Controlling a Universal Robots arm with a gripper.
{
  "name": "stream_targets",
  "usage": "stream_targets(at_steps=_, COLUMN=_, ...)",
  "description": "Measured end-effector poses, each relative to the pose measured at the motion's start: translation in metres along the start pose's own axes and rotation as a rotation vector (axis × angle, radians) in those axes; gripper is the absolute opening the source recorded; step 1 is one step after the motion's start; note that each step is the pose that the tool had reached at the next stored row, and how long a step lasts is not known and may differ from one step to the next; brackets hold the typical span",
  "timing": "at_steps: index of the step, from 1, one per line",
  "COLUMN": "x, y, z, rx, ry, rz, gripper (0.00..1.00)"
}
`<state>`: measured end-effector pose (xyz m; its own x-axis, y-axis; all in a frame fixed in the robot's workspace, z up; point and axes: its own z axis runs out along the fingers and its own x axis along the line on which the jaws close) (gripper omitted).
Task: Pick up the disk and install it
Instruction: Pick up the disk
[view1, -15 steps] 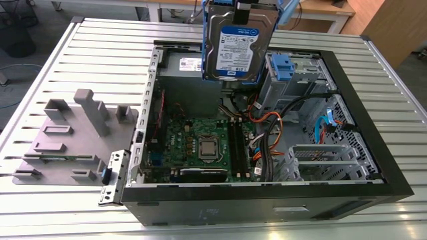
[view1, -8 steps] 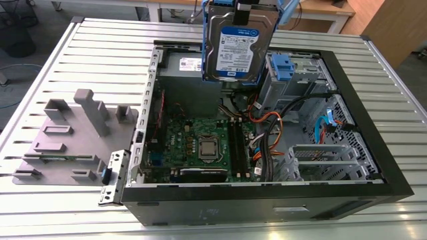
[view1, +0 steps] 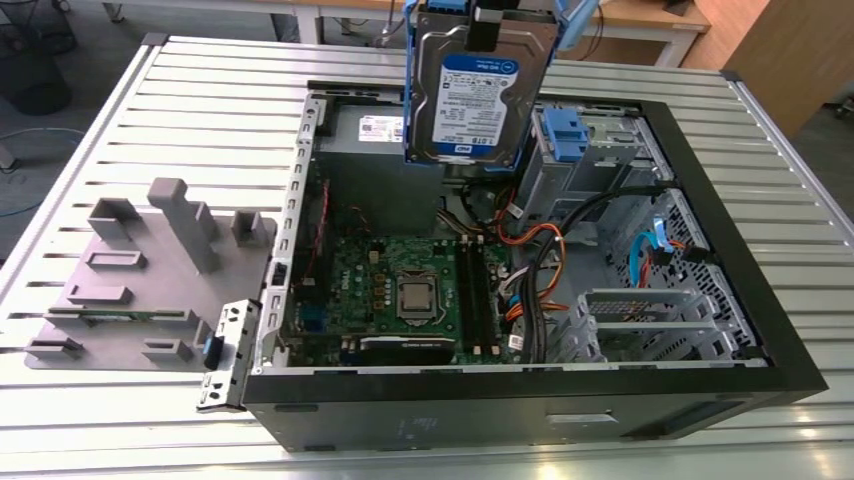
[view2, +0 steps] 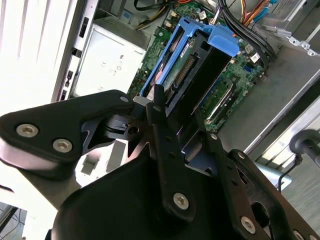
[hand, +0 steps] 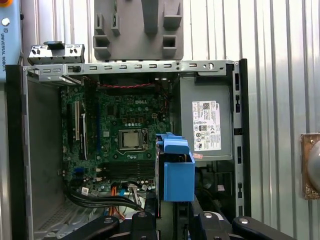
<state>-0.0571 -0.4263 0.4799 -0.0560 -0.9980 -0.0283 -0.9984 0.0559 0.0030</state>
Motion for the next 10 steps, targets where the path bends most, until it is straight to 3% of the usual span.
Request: stream_targets(at_steps=10, x=0.0032, y=-0.0002, z=-0.0001, rx=0.0000, ry=0.0010, rz=0.000, gripper=0.35)
